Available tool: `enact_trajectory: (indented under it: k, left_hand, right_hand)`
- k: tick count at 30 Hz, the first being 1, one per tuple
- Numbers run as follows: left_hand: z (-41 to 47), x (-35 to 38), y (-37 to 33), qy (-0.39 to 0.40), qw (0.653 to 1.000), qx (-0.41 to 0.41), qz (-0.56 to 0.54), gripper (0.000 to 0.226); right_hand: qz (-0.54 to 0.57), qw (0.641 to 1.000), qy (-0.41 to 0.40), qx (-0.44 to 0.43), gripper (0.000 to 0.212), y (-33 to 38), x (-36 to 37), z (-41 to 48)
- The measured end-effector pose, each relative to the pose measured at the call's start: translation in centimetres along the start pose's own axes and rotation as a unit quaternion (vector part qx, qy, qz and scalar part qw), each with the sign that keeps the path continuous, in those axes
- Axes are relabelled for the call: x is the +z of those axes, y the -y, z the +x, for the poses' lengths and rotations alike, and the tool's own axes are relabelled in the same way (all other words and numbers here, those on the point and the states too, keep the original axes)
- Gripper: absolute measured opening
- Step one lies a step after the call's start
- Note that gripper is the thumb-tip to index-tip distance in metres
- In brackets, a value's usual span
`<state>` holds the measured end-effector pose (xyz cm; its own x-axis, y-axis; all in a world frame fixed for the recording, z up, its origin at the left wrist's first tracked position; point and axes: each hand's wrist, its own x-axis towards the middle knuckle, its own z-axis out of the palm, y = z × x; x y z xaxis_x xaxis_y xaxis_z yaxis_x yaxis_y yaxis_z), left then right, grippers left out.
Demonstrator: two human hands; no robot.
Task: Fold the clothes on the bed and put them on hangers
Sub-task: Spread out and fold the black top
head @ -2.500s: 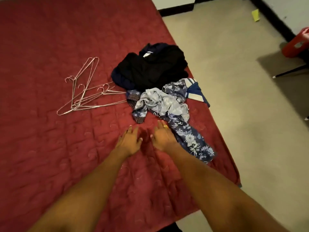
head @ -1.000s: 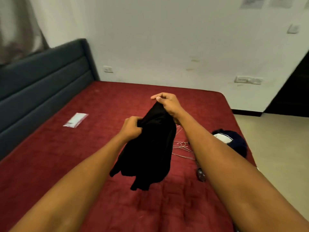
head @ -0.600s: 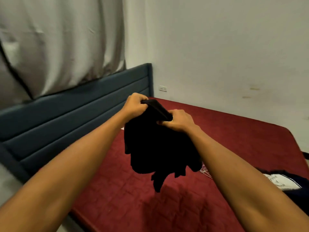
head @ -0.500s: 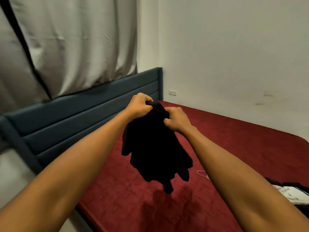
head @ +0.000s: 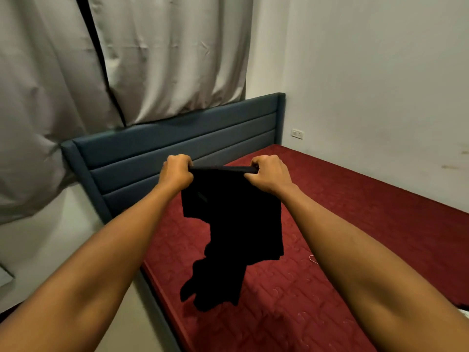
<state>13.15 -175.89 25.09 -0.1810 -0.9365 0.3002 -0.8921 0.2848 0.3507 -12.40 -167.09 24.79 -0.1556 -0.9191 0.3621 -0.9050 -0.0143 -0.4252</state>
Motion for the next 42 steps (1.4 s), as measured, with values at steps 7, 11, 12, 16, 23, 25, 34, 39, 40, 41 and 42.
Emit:
enact_trajectory:
  k: [7, 11, 12, 16, 23, 25, 34, 39, 40, 41, 42]
  left_hand:
    - [2.0, -1.3, 2.8, -0.076, 0.994, -0.073, -0.015, 0.031]
    - [4.9, 0.4, 5.9, -0.081, 0.990, -0.112, -0.001, 0.023]
    - [6.0, 1.1, 7.0, -0.085, 0.989, -0.122, -0.004, 0.022]
    - [10.8, 3.6, 11.0, -0.086, 0.982, -0.165, -0.024, 0.021]
    - [20.2, 2.3, 17.2, -0.153, 0.952, -0.240, -0.118, 0.030]
    - [22.1, 0.7, 19.0, -0.188, 0.936, -0.253, -0.157, 0.029]
    - [25.2, -1.4, 22.6, -0.282, 0.909, -0.231, -0.203, 0.028]
    - [18.8, 4.9, 23.7, -0.255, 0.937, -0.195, -0.138, 0.027]
    - [16.8, 7.0, 23.9, -0.236, 0.946, -0.188, -0.120, 0.030]
    - [14.8, 9.3, 24.0, -0.200, 0.959, -0.175, -0.101, 0.033]
    - [12.2, 12.4, 23.9, -0.146, 0.974, -0.154, -0.085, 0.036]
  right_hand:
    - [-0.092, 0.992, 0.050, 0.076, 0.021, -2.2, 4.9, 2.3]
    - [-0.138, 0.978, 0.079, 0.137, 0.028, -3.9, 9.0, 4.5]
    - [-0.147, 0.974, 0.086, 0.150, 0.028, -4.3, 10.0, 5.3]
    - [-0.148, 0.966, 0.105, 0.186, 0.027, -4.7, 13.5, 9.8]
    - [-0.092, 0.975, 0.096, 0.181, 0.029, -1.0, 19.0, 23.1]
    - [-0.053, 0.983, 0.068, 0.161, 0.030, 1.3, 20.2, 27.1]
    - [0.087, 0.992, -0.009, 0.091, 0.039, 6.9, 22.7, 35.4]
    - [0.089, 0.993, 0.036, 0.071, 0.043, 3.0, 27.3, 33.0]
    - [0.075, 0.994, 0.051, 0.061, 0.041, 1.6, 28.6, 32.0]
    - [0.060, 0.994, 0.067, 0.054, 0.038, 0.1, 29.8, 31.1]
    - [0.053, 0.993, 0.088, 0.054, 0.037, -1.9, 31.6, 29.6]
